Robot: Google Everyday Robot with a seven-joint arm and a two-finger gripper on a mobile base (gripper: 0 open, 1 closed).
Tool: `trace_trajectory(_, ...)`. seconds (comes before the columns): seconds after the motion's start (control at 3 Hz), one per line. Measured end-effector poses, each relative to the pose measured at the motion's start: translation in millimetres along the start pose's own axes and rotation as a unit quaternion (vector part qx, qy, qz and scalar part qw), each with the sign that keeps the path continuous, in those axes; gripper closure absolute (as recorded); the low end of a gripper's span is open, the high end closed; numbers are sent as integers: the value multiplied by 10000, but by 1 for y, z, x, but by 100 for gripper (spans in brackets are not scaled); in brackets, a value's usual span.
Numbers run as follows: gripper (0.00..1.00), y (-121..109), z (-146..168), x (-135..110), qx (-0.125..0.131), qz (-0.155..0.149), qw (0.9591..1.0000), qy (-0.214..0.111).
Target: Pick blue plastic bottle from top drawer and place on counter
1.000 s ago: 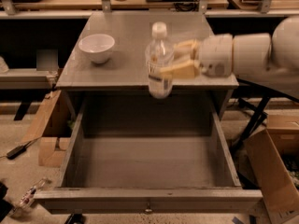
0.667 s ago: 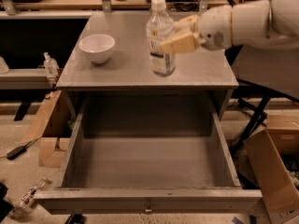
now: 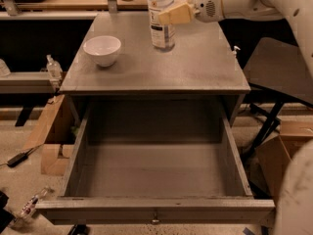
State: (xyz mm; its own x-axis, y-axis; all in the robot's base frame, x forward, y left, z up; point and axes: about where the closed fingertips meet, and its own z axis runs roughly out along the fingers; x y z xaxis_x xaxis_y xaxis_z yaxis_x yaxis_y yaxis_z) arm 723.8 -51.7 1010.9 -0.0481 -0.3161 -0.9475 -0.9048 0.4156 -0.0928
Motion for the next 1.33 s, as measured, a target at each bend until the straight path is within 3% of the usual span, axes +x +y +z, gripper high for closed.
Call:
trace_trajectory(0.33,100,-50,13,26,278,225,9992,-178)
trace_trajectory(0.67,100,-71,19,56,411,393,9983,-112)
trace_trajectory(1.0,100,-82,41,99,420,530,9977,-107)
trace_trajectory(1.33,100,-85,47,115,416,608,9972,-156)
